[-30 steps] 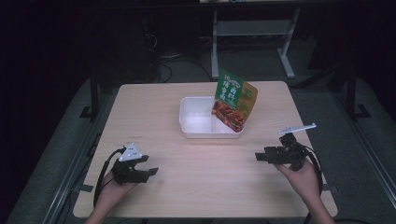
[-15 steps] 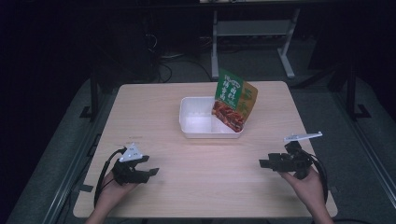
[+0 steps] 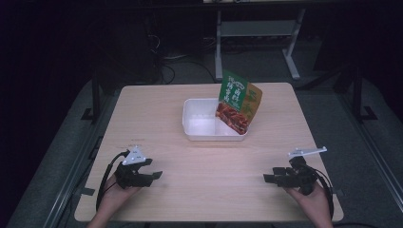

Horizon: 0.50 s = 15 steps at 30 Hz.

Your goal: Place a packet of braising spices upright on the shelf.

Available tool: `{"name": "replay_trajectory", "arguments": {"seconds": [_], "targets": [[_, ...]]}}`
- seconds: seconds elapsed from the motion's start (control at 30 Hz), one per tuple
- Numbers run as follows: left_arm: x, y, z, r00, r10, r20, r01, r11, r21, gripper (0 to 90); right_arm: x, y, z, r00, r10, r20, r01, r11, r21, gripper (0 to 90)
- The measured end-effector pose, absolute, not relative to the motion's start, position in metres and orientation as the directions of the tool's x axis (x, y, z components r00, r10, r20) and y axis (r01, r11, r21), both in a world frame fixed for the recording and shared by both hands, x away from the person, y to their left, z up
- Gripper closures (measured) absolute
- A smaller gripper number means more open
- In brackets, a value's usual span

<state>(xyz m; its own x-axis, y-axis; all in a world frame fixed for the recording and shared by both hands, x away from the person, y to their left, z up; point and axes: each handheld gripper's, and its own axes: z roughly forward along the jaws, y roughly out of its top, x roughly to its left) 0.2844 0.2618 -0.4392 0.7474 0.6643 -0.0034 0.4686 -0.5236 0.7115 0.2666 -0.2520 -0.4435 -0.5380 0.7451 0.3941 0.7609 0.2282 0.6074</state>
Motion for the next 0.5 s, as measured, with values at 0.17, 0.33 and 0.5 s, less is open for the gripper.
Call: {"name": "replay_trajectory", "arguments": {"seconds": [0.17,0.33,0.5], "targets": [[0.285,0.261,-0.439,0.751,0.661,0.001,0.465,-0.529,0.709,35.1,0.260,-0.251,-0.450,-0.539,0.741,0.400,0.760,0.222,0.611,39.3],[0.284,0.261,-0.439,0.751,0.661,0.002,0.462,-0.528,0.712,34.9,0.251,-0.247,-0.452,-0.553,0.739,0.385,0.745,0.231,0.626,39.5],[0.284,0.260,-0.439,0.752,0.659,0.012,0.457,-0.533,0.712,34.3,0.251,-0.241,-0.453,-0.567,0.728,0.386,0.741,0.244,0.626,39.3]]}}
